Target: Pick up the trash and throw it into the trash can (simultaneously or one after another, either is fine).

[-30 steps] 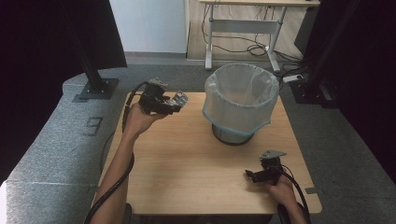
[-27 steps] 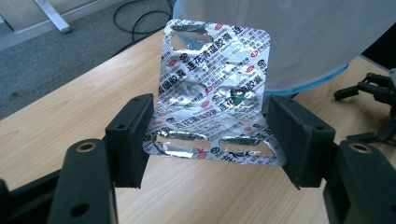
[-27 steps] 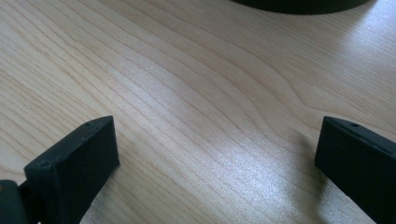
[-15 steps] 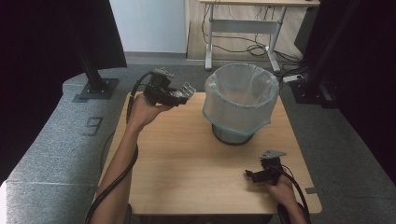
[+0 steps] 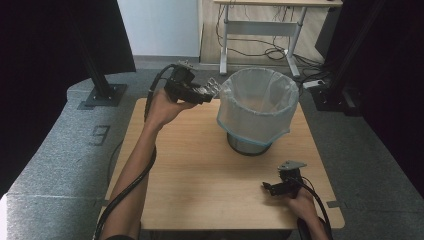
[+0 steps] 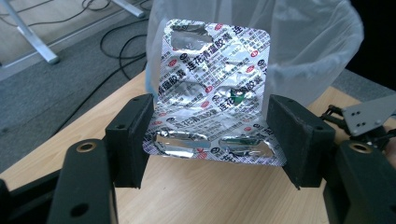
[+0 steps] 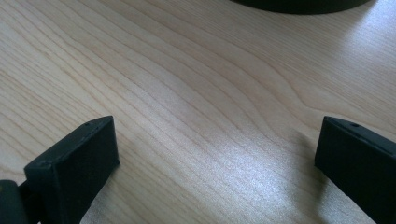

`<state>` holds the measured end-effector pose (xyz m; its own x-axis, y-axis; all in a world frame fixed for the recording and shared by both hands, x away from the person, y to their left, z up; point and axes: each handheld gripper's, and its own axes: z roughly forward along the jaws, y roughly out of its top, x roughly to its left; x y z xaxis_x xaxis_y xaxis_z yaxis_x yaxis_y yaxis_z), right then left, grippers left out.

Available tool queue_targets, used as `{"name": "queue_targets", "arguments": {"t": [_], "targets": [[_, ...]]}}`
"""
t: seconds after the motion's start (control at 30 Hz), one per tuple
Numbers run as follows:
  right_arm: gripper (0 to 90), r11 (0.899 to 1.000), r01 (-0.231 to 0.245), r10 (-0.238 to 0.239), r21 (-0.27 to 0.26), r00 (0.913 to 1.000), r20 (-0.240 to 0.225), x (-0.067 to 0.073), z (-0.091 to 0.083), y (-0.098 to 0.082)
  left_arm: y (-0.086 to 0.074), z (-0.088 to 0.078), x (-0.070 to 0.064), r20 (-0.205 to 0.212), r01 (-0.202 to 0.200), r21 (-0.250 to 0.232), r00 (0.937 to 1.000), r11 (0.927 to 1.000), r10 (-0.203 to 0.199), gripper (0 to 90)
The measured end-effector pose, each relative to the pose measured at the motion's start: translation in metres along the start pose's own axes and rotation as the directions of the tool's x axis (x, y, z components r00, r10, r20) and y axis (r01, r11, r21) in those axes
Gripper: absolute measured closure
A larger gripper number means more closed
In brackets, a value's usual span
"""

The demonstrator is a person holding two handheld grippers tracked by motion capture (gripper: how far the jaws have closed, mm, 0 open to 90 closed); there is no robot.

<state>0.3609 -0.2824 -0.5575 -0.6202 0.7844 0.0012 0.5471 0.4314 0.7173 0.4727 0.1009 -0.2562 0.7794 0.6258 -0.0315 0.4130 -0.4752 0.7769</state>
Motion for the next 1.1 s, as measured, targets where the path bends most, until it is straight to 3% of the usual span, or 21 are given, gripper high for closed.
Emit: {"name": "queue_targets", "arguments": {"t": [0.47,1.1], "targets": [[0.0,1.0,-0.001,0.001,-0.002,1.0,-0.002,0.0,0.0,0.0,0.03,0.018,-0.013,0.024,-0.014,-0.016,0.9996,0.9998,0.014,34.3],[0.0,1.0,0.001,-0.001,-0.004,1.0,-0.004,0.0,0.0,0.0,0.059,0.059,-0.03,0.032,-0.043,-0.016,0.9985,0.999,0.043,34.3]]}}
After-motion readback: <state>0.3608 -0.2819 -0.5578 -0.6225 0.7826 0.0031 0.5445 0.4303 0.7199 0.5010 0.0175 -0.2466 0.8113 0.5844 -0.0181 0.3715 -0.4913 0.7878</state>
